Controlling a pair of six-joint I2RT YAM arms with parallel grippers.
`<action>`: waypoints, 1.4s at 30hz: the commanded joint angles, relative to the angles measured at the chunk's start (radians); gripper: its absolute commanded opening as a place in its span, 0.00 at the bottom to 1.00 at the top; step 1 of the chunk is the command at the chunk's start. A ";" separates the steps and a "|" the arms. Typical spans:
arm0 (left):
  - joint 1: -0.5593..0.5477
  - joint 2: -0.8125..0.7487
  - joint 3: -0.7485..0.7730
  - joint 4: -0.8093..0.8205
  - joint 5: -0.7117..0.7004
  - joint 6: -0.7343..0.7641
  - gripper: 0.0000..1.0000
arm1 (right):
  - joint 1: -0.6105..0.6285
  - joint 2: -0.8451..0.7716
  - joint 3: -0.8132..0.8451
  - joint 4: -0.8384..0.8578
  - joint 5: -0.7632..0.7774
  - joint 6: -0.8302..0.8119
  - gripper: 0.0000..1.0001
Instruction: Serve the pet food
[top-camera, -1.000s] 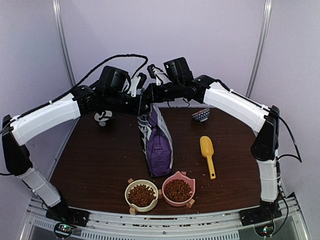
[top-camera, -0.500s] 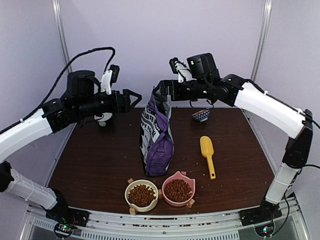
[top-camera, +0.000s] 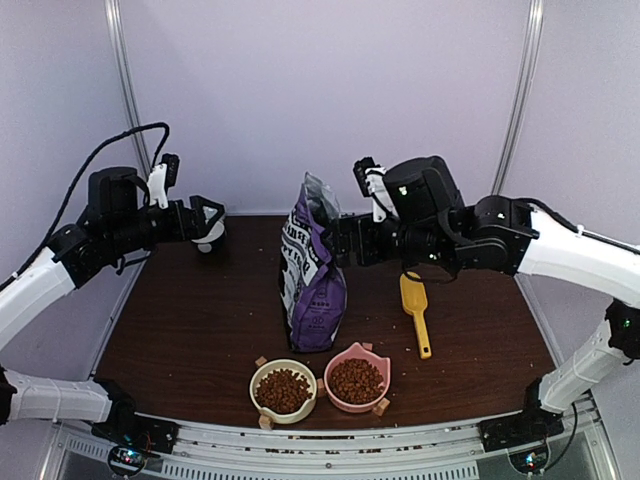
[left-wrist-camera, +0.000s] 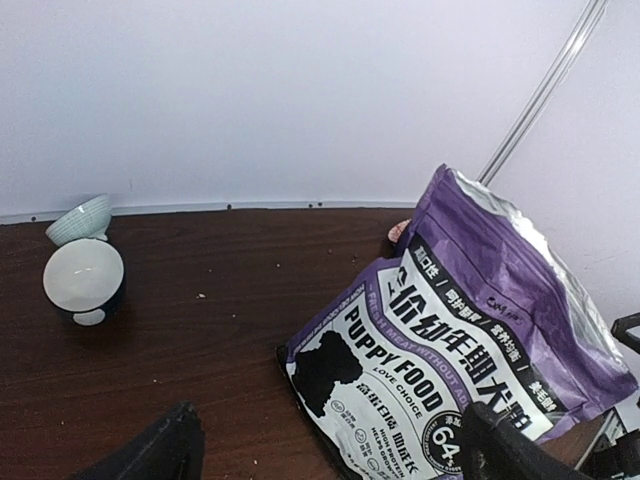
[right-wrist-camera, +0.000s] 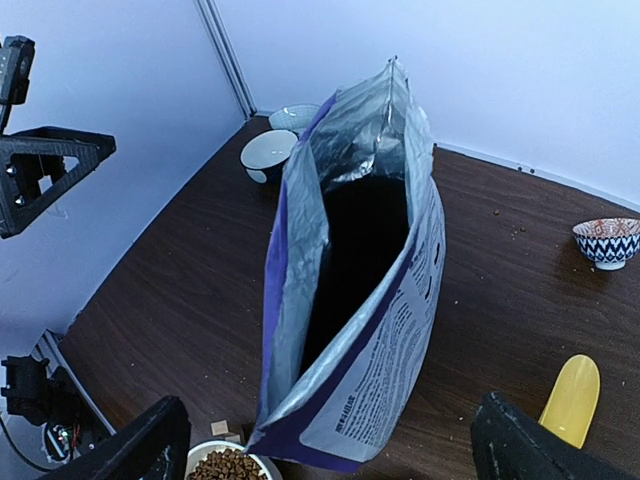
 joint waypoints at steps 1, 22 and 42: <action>0.009 -0.039 -0.025 0.009 0.025 0.033 0.92 | 0.043 0.064 0.027 -0.010 0.146 0.080 1.00; 0.037 -0.121 -0.064 -0.003 0.032 0.104 0.94 | 0.029 0.297 0.324 0.067 -0.027 -0.316 0.00; 0.207 0.006 -0.021 0.059 0.516 0.452 0.98 | -0.408 0.263 0.262 0.135 -1.266 -0.606 0.00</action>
